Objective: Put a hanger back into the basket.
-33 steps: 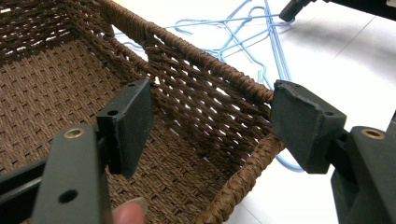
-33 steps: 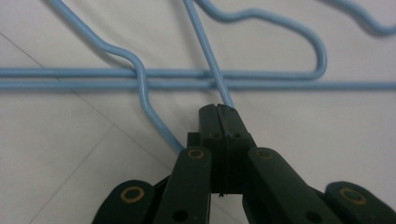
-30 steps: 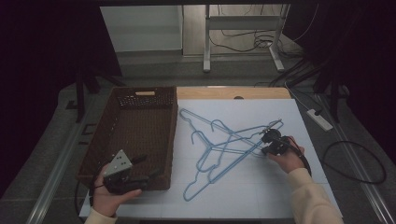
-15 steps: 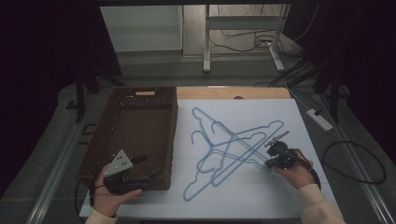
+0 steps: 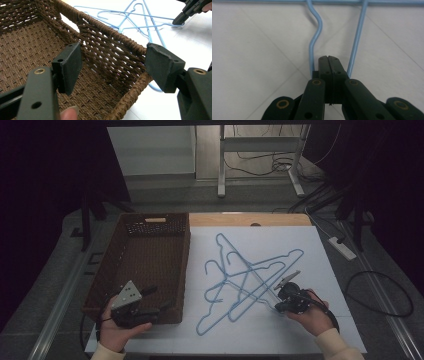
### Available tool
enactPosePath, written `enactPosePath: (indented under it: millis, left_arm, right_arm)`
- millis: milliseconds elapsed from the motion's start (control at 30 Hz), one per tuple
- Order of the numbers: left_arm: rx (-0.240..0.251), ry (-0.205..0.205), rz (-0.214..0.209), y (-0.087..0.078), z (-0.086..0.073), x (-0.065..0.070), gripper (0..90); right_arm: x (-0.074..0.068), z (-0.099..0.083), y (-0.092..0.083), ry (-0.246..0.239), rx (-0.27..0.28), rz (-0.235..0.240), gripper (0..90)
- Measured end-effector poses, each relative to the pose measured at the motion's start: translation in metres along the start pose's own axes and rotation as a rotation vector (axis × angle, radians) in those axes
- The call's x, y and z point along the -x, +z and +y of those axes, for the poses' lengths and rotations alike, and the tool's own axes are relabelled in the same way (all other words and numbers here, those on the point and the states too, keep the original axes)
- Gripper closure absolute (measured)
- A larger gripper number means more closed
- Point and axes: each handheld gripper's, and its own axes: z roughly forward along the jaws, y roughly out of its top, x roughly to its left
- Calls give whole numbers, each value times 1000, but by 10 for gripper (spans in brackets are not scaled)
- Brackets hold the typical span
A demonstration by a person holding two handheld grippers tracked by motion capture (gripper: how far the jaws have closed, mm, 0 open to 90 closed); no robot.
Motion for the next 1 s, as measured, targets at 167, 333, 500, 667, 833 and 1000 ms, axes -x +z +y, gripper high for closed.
enactPosePath:
  millis: [167, 333, 500, 667, 833, 1000]
  left_arm:
    - [0, 1, 1, 0, 0, 0, 302]
    - [0, 1, 1, 0, 0, 0, 302]
    - [0, -1, 1, 0, 0, -1, 302]
    - [0, 0, 0, -1, 0, -1, 303]
    - [1, 1, -2, -1, 0, -1, 303]
    - [0, 1, -3, -1, 0, -1, 303]
  right_arm:
    - [-1, 19, -7, -33, 56, -10, 878]
    - [-5, 46, -6, -81, 90, -2, 804]
    - [-14, 86, 6, -151, 92, -2, 634]
    - [-18, 118, 20, -195, 66, 5, 606]
    - [-19, 137, 34, -208, 35, 5, 578]
    - [-21, 149, 48, -216, -8, 13, 576]
